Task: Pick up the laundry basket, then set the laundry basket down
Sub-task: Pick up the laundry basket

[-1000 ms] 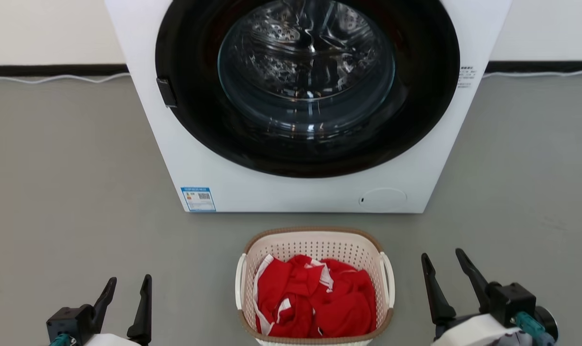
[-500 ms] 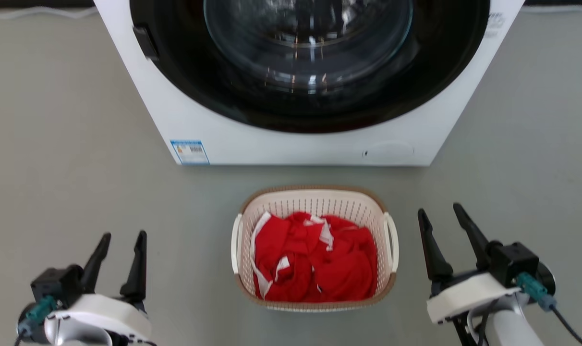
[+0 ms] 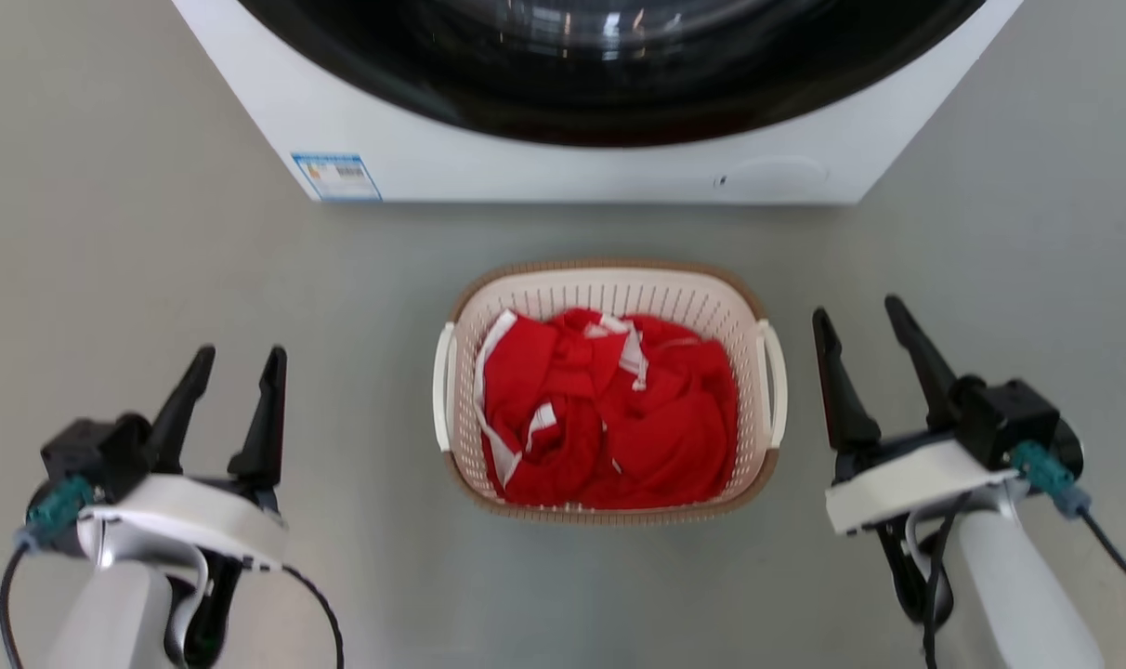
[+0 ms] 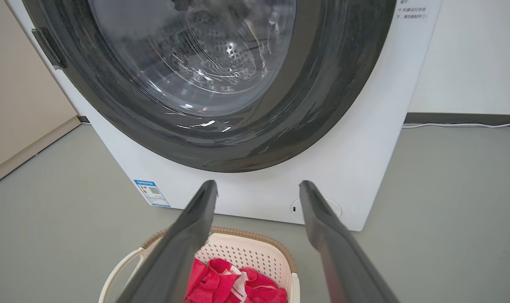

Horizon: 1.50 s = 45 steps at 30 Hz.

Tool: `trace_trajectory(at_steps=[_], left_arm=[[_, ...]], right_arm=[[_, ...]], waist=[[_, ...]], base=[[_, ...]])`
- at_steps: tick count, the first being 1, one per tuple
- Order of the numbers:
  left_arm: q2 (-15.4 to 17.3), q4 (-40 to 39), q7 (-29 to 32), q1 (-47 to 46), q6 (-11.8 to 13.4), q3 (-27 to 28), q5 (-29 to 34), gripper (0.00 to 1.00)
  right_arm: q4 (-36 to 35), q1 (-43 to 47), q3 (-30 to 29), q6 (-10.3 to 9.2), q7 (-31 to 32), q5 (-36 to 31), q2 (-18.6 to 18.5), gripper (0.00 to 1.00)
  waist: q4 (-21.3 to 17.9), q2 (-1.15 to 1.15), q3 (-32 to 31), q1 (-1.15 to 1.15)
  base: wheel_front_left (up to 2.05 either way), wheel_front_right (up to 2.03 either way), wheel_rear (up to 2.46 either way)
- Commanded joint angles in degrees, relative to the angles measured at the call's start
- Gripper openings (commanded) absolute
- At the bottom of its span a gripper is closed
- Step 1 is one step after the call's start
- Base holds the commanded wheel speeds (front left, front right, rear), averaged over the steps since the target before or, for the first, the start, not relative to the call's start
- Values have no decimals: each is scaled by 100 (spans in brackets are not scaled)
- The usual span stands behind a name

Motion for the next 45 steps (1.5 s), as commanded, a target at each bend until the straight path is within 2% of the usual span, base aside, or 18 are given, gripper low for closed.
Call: trace_trajectory(at_steps=[1,11,20,26,38,45], left_arm=[[241,-51,-59,-336,-9,97,-113,100],[456,306,-59,-975,-9,-429,-459,100],[665,1222,-59,-1729,-9,-1321,-894,100],[623,1874,-33,-2193,-9,-1947,-1387,100],[552,2784,576,-3059,-9,-2945,-2270,100],[493,2925,608,-3373,-9,-3363,-2560,100]], right_arm=[[-71,-230,121,0,-80,-68,0,100],[331,-828,-7,0,-80,-9,0,100],[1093,-1343,16,0,-80,80,0,100],[1748,-1659,-58,0,-80,162,0,100],[3337,-2443,-66,0,-80,158,0,100],[3626,-2746,-93,0,-80,69,0,100]], waist=[[10,0,322,0],[-13,0,1025,0],[-96,0,1308,0],[-158,0,1420,0],[-101,0,1751,0],[-13,0,2007,0]], base=[[0,0,0],[0,0,0],[0,0,0],[0,0,0],[0,0,0],[0,0,0]])
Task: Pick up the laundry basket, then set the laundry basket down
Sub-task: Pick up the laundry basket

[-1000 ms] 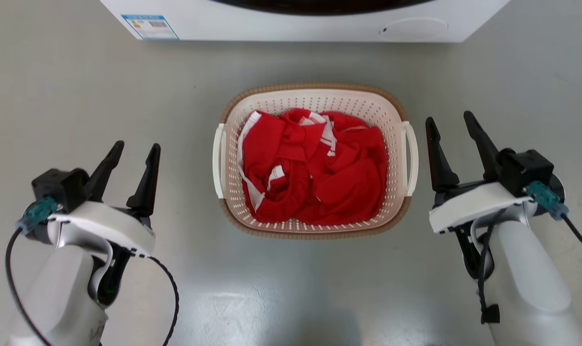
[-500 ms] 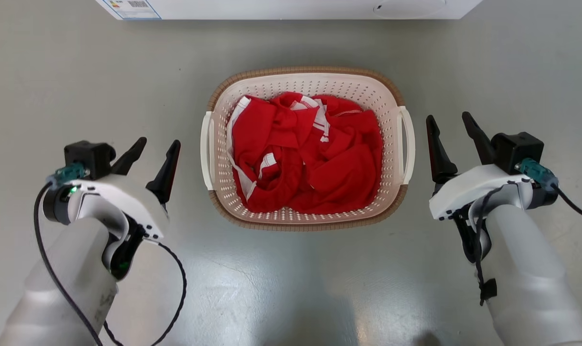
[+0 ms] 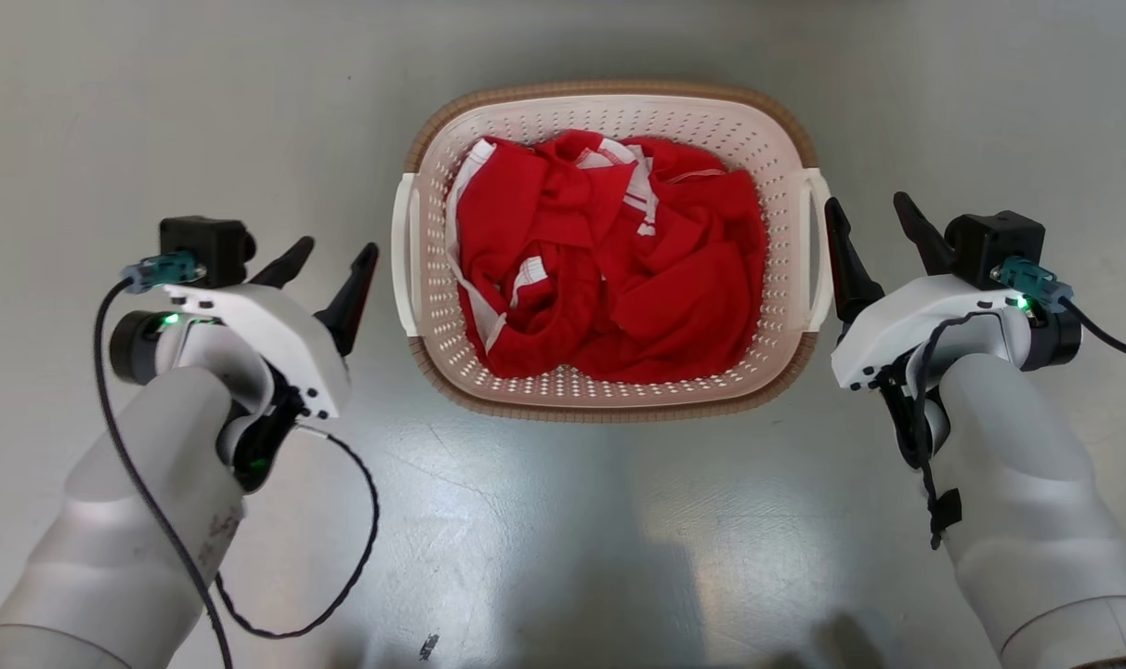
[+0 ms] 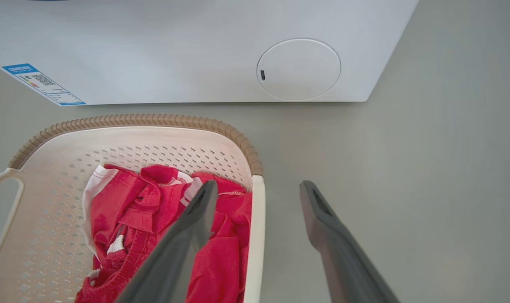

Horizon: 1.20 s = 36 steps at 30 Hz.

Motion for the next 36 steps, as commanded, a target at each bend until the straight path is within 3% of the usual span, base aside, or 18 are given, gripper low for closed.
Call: trace_trajectory(at_steps=[1,36], left_arm=[[152,-16,-31,-138,-9,45,-111,100],[205,541,-259,-881,-9,-1166,-676,100]], right_arm=[[1,56,98,0,-79,-41,70,100],[23,-67,789,0,-79,662,70,100]], waist=[[50,0,38,-1],[-60,0,838,-1]], base=[[0,0,0],[0,0,0]])
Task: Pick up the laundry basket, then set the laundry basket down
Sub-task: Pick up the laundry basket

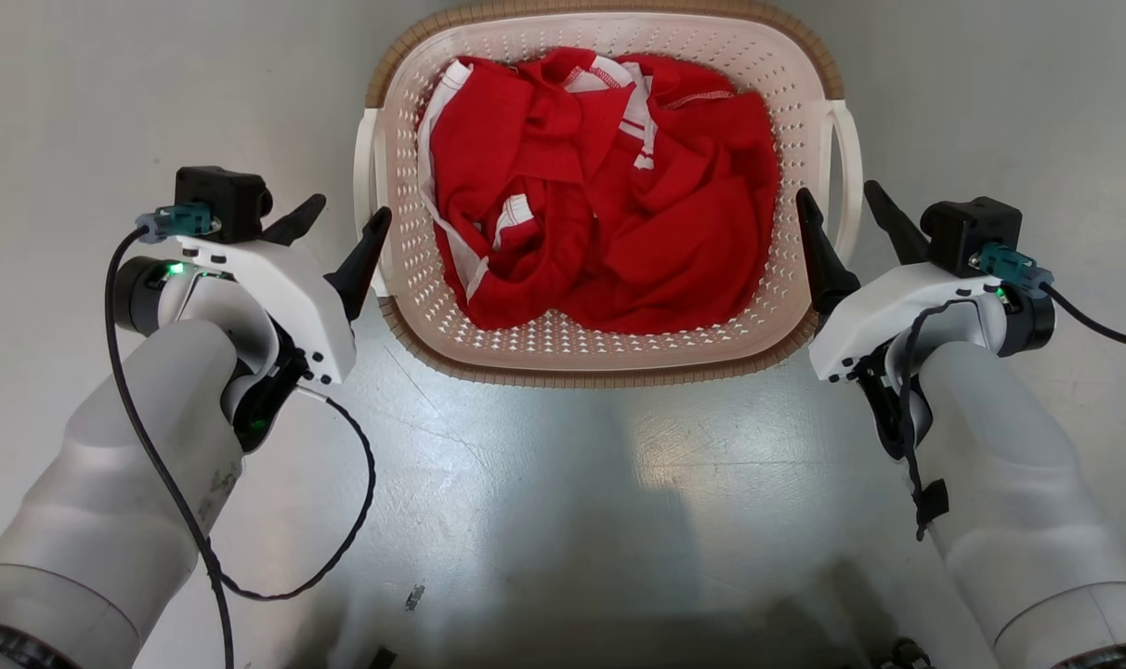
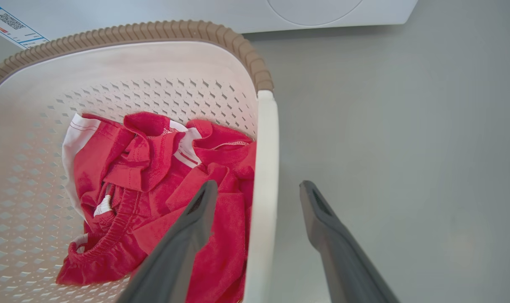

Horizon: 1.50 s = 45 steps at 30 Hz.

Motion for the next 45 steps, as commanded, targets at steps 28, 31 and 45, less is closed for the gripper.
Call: trace_trajectory(at_steps=[28,31,45], left_arm=[[152,289,-136,-329,-7,-340,-232,100],[138,330,-155,-355,-7,-375,-240,100],[30,447,-134,-418,-7,-502,-387,91]], right_arm=[[53,37,590,0,-79,675,81,100],[75,5,635,0,-79,747,81,100],[272,-87,680,0,-79,898,81,40]], waist=[[-13,0,393,0],[-18,0,415,0],[19,0,418,0]], base=[[0,0,0],[0,0,0],[0,0,0]])
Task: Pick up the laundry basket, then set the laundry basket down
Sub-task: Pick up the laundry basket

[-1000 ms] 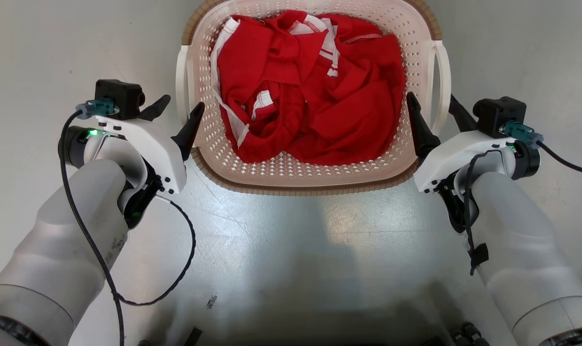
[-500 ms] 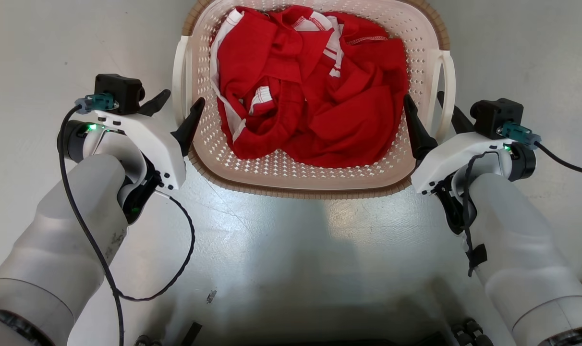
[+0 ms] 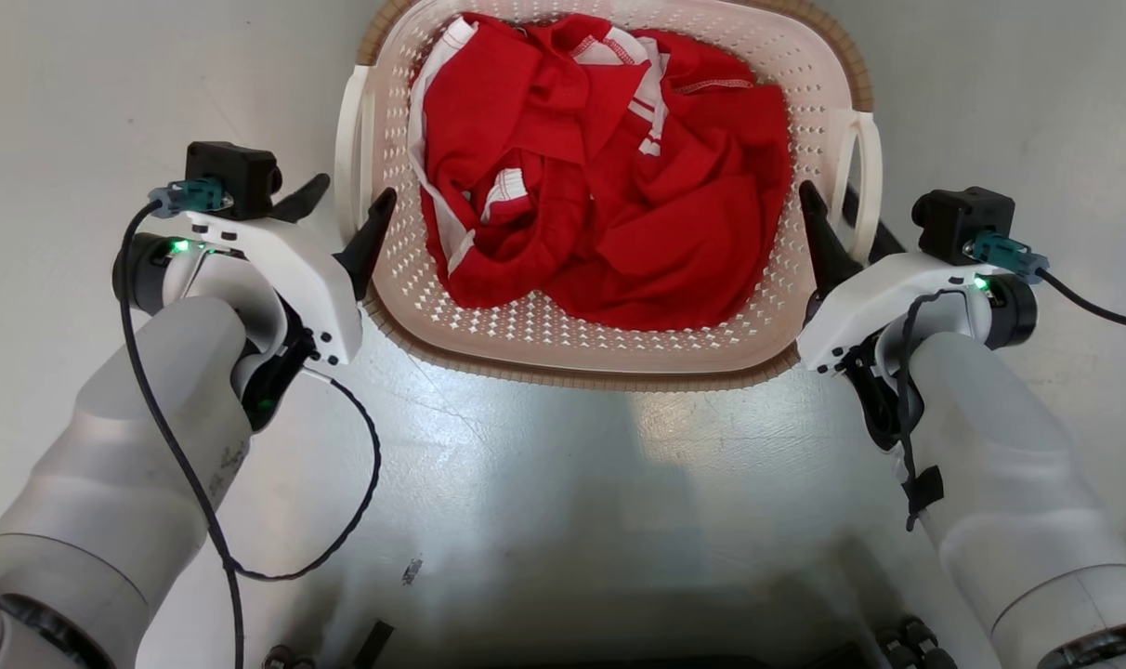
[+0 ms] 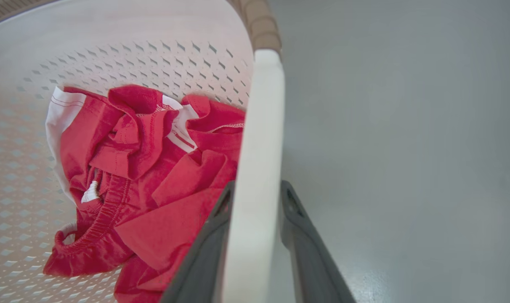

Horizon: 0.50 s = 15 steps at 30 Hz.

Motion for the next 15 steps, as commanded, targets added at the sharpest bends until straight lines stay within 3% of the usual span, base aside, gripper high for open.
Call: trace_trajectory(at_steps=[1,2,4,15], left_arm=[[168,12,3,-7,8,52,-73,66],[158,4,12,-1,8,35,-84,47],[148,-15,21,2,8,2,-104,0],[140,-48,116,22,8,-145,-247,0]], right_arm=[[21,141,114,0,-79,86,99,28],[42,135,137,0,-79,107,99,0],[72,115,172,0,-79,145,99,0],[214,45,201,0,-79,150,99,0]], waist=[[21,0,5,0],[28,0,8,0],[37,0,17,0],[53,0,-53,0]], base=[[0,0,0],[0,0,0],[0,0,0],[0,0,0]])
